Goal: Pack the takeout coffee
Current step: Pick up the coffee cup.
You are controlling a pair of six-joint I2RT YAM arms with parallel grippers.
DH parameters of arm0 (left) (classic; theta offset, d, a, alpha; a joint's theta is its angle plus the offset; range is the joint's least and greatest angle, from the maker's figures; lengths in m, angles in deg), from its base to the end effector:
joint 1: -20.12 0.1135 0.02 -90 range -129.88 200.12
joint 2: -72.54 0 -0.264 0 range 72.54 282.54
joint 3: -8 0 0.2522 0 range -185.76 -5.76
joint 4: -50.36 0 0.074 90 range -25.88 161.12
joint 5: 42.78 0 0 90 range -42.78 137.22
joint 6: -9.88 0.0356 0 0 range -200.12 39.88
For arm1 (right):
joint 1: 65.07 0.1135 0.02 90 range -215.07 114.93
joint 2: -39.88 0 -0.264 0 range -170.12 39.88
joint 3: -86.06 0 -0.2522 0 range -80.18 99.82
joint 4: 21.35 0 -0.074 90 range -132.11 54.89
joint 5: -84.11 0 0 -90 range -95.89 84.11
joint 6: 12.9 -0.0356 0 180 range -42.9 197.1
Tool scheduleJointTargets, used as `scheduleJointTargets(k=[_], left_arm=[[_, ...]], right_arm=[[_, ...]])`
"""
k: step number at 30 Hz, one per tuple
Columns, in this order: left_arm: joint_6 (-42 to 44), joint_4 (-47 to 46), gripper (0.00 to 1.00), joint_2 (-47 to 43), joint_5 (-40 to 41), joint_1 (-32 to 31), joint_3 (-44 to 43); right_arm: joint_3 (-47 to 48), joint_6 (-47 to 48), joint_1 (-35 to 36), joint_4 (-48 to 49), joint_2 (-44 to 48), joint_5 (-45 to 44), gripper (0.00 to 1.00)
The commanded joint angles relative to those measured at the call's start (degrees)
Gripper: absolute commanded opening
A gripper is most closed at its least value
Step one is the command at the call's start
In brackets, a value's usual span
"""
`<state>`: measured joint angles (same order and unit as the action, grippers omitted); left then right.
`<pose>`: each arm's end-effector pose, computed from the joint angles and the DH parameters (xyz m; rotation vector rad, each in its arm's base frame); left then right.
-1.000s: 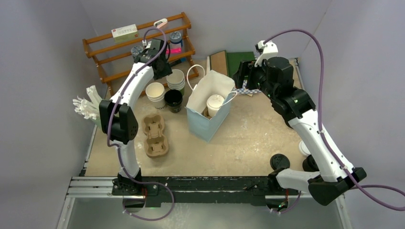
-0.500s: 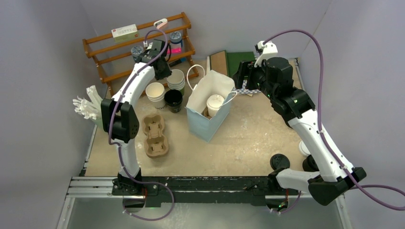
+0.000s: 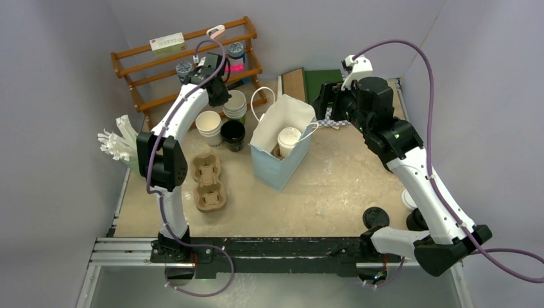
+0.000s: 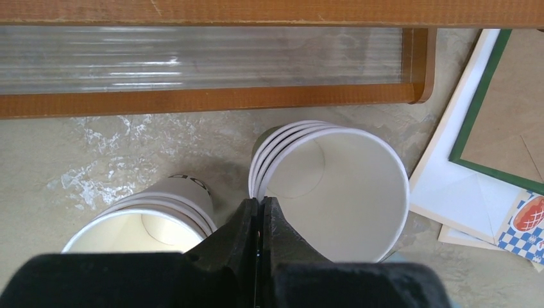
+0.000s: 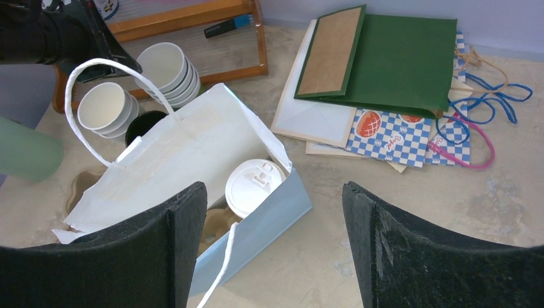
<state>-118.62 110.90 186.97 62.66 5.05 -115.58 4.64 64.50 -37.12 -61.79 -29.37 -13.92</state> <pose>0.4329 -0.1067 0.3093 -0.6046 2.3491 -0.0893 0.2263 0.1144 0.4629 -0.1356 1.7740 0.3894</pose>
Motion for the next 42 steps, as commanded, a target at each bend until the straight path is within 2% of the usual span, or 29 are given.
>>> scheduleJointTargets(k=[1, 11, 16, 23, 29, 33, 34, 35, 38, 39, 41, 42], left_arm=[[-0.5, -0.9, 0.0, -2.2, 1.1, -0.1, -3.7], [-1.7, 0.4, 0.0, -4.8, -1.1, 0.0, -3.4], [-2.3, 0.4, 0.0, -5.9, -1.9, 0.0, -3.6], [-3.0, -0.4, 0.0, -7.4, -2.6, 0.1, -1.8], [-3.8, -3.1, 0.0, -7.9, -5.8, 1.0, 2.2], [-4.0, -3.1, 0.0, -9.1, -8.8, 2.3, 1.2], [-3.0, -4.7, 0.0, -9.8, -5.7, 1.7, 2.7], [-3.6, -5.6, 0.0, -10.8, -6.2, 2.1, 4.0], [-4.4, -6.4, 0.0, -10.9, -9.2, 3.8, 5.5], [-4.7, -5.8, 0.0, -10.8, -12.4, 4.5, 4.8], [-4.6, -7.6, 0.0, -11.6, -10.8, 3.6, 6.3], [-5.3, -8.3, 0.0, -11.6, -13.8, 4.3, 6.0]], right_arm=[[0.2, 1.1, -0.2, 1.9, 0.3, -0.7, 0.79], [0.9, 1.8, -0.1, 2.7, -0.5, 1.6, 0.79], [6.3, 1.7, -0.2, 4.3, -4.1, 5.8, 0.78], [16.2, -4.1, -0.2, 7.5, -14.7, 14.1, 0.73], [26.6, -9.3, -0.1, 8.2, -26.0, 17.2, 0.7], [27.4, -11.1, -0.1, 8.2, -28.0, 18.9, 0.68], [27.3, -11.2, -0.1, 7.9, -28.1, 18.9, 0.68], [27.0, -11.2, -0.1, 7.9, -28.1, 18.8, 0.68], [26.4, -10.9, -0.1, 7.6, -27.5, 18.5, 0.68], [26.2, -10.8, -0.1, 7.4, -27.3, 18.3, 0.68], [25.6, -10.3, -0.1, 7.2, -26.6, 17.8, 0.68], [25.3, -10.3, -0.1, 7.1, -26.4, 17.6, 0.68]])
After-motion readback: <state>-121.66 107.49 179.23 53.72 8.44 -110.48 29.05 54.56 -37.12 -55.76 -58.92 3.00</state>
